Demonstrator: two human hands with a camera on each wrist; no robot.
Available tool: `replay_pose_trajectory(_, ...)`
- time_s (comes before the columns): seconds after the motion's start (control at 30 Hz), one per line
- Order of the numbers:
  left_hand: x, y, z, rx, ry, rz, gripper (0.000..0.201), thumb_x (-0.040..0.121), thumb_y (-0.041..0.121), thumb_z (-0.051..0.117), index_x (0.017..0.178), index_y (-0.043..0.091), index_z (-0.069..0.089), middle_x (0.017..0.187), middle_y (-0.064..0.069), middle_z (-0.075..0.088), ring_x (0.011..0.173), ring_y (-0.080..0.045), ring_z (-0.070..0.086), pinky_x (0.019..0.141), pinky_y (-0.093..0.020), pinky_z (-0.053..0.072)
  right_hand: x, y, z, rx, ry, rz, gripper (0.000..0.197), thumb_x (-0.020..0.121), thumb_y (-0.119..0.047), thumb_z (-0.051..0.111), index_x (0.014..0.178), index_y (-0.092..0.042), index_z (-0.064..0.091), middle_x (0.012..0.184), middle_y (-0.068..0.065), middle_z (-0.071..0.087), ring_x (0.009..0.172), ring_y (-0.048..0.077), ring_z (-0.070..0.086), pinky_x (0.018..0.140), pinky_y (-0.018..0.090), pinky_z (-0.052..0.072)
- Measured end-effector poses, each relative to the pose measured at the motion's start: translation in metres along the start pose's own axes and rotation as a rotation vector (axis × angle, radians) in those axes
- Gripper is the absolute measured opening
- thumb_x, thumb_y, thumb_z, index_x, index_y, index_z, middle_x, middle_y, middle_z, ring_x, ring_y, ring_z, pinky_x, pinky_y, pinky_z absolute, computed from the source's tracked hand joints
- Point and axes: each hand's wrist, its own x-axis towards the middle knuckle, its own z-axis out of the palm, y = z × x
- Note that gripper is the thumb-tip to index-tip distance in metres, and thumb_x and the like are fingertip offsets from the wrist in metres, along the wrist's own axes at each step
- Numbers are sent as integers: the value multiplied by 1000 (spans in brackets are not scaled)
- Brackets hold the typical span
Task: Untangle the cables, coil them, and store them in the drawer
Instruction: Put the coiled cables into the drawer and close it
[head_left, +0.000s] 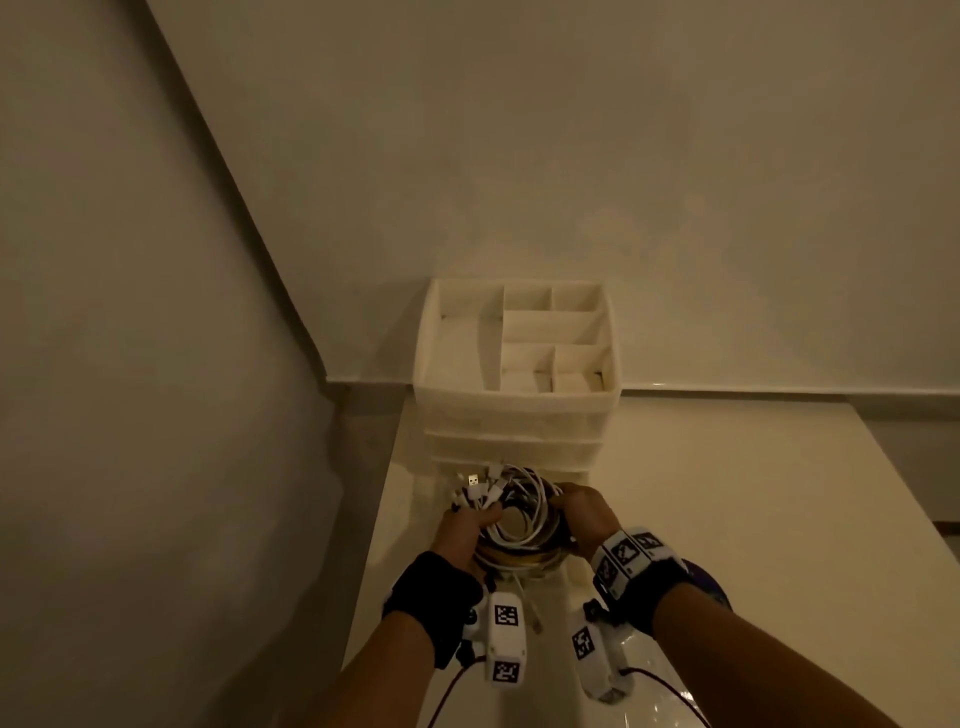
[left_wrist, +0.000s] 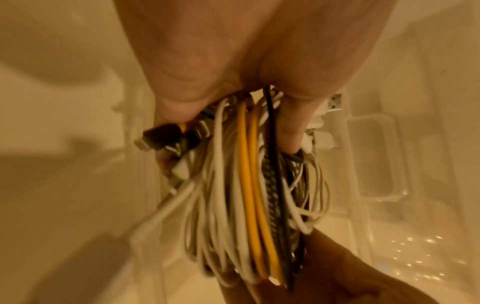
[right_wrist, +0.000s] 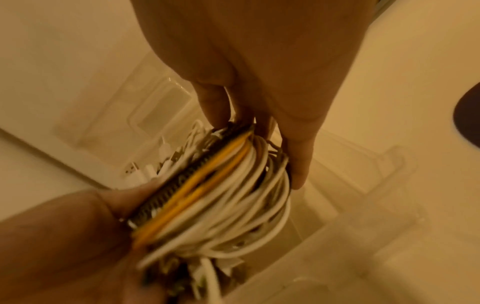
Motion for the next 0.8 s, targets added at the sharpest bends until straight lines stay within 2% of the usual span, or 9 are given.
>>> replay_pose_trajectory(0.1,2,-8,-6,35,20,-69,27,90,15,60,110,-1,69,106,-23,70,101,-41,66,96,-55,48,9,10,9,-126,-43,90,37,97,-7,41,131,3,51,135,23,52,125,35,51,89,28,43)
replay_pose_trajectory(0.17,9,-12,-5,27,45,-78,29,89,21,61,108,0,69,105,-24,70,100,-41,66,93,-53,50,15,10,16,-230,-52,70,39,98,-15,41,134,-3,48,137,21,51,124,35,51,98,33,44)
replay_pose_trajectory(0.3,37,-14,-1,13,256,1,76,64,42,80,124,2,55,120,-15,64,104,-38,63,90,-54,51,13,16,28,-276,36,-41,53,102,-25,36,151,-16,20,145,20,37,133,34,40,108,33,34)
replay_pose_trajectory(0.37,27,-8,9,42,332,56,54,83,23,71,127,1,48,124,-15,57,111,-38,57,93,-47,49,2,27,32,-301,161,-225,52,103,-25,35,151,-15,18,150,15,29,136,30,36,110,32,31)
replay_pose_trajectory(0.43,26,-10,13,74,342,96,46,90,16,63,130,1,46,126,-16,58,109,-35,58,92,-43,49,-15,32,37,-435,321,-555,50,101,-23,38,148,-14,25,153,10,25,140,24,28,115,31,26)
replay_pose_trajectory(0.5,27,-13,15,81,328,101,47,89,19,64,129,4,44,122,-17,61,103,-34,61,90,-44,52,-20,43,47,-702,255,-793,54,99,-28,37,149,-14,21,158,8,16,146,22,12,119,38,17)
replay_pose_trajectory(0.57,24,-12,15,74,324,70,51,90,19,63,132,3,38,122,-17,58,106,-35,60,91,-46,51,-13,52,53,-787,181,-673,61,101,-40,29,153,-23,3,162,0,-7,148,27,-11,121,45,7)
replay_pose_trajectory(0.67,22,-13,11,5,279,64,57,83,25,70,128,10,39,119,-17,59,105,-35,60,92,-51,50,-11,57,55,-899,150,-508,60,98,-48,26,152,-23,16,162,4,4,147,33,-6,118,48,10)
replay_pose_trajectory(0.8,27,-18,3,33,207,39,100,38,41,87,128,23,47,127,-9,59,104,-34,63,82,-53,55,-8,59,53,-973,31,-441,59,99,-50,8,152,-32,-10,156,-4,-30,141,28,-34,119,50,-8)
